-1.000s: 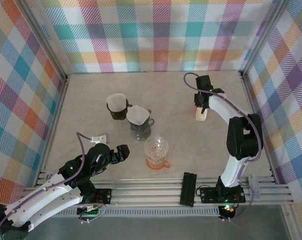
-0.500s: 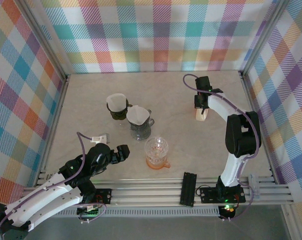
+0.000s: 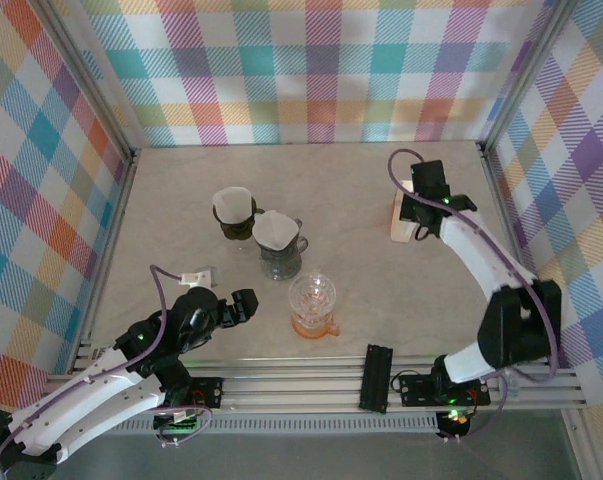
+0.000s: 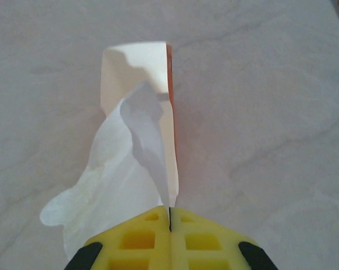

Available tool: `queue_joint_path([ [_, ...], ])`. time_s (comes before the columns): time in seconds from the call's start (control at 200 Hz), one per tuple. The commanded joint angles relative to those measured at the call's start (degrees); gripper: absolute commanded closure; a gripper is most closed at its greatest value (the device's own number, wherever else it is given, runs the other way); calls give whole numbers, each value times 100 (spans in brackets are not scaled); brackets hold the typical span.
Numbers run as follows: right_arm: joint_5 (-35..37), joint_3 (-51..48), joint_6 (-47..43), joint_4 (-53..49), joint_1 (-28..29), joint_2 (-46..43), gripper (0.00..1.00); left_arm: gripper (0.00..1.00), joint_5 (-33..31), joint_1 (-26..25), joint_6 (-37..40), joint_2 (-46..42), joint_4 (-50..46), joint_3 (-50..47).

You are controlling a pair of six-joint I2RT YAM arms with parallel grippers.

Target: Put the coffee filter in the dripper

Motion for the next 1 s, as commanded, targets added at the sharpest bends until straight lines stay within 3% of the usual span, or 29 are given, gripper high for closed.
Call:
queue_joint_path([
  [0.0, -471, -392, 407, -328, 200, -766, 100, 0, -90, 56, -15, -125, 15, 120],
  [0.155, -675, -514, 470, -1050, 938, -1828, 100, 0, -68, 48, -11, -229, -27, 147],
  [0.335, -2052, 3, 771, -1933, 1498, -2462, 100, 0, -46, 57, -5, -234, -15, 200],
  [0.58, -3344, 1213, 1135, -3275, 2113, -1900, 100, 0, -18, 51, 11, -234, -57, 252],
  [0.785, -3643, 1947, 1419, -3881, 2782, -1215, 100, 0, -25, 56, 20, -241, -84, 252],
  [1.0, -3631, 2197, 1651, -4167, 2995, -611, 100, 0, -12, 49, 89, -269, -153, 288],
])
